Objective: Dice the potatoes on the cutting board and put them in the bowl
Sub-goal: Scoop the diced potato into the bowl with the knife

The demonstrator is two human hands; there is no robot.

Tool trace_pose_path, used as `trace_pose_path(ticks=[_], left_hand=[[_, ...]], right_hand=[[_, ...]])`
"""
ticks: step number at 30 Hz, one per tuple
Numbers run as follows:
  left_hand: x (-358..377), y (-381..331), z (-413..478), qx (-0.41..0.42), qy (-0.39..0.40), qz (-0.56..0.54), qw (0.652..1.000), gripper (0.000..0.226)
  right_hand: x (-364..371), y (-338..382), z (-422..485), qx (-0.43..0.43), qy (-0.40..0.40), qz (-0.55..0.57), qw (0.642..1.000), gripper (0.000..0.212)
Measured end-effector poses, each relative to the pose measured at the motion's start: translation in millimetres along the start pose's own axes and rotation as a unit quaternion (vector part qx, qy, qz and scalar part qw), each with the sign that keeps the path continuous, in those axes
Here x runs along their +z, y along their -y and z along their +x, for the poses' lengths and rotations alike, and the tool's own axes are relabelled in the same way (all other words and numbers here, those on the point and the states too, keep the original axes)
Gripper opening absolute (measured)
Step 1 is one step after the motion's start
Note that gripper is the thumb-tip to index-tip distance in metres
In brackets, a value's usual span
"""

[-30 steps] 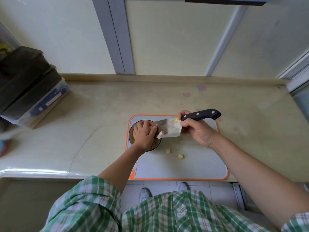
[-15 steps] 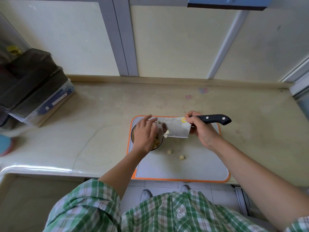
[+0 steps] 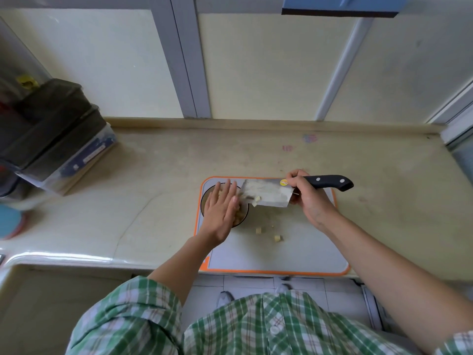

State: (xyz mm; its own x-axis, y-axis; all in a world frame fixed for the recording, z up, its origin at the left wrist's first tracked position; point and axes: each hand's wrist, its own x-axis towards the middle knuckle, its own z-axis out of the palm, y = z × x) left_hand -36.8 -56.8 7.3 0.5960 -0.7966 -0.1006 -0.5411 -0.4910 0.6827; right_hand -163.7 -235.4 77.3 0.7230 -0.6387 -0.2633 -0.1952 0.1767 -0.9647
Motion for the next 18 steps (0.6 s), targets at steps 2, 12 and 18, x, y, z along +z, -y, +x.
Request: trace_pose_path(ticks=[2, 12, 18], left_hand=[[-0.8, -10.4, -2.5, 0.071, -0.018, -0.029, 0.997, 0.057], [10.8, 0.7, -14.2, 0.055, -0.008, 0.025, 0.998, 0.064], [3.8, 6.9, -13.4, -0.039, -0.026, 0.107, 0.993, 0.078]], right_hand=[[4.1, -2.4, -0.1, 0.002, -0.005, -0.006, 1.000, 0.007], [13.4, -4.2, -4.4, -0.022, -0.018, 0.029, 0.999, 0.012], [5.5, -5.4, -10.1, -0.030, -0.030, 0.043, 0.998, 0.006]])
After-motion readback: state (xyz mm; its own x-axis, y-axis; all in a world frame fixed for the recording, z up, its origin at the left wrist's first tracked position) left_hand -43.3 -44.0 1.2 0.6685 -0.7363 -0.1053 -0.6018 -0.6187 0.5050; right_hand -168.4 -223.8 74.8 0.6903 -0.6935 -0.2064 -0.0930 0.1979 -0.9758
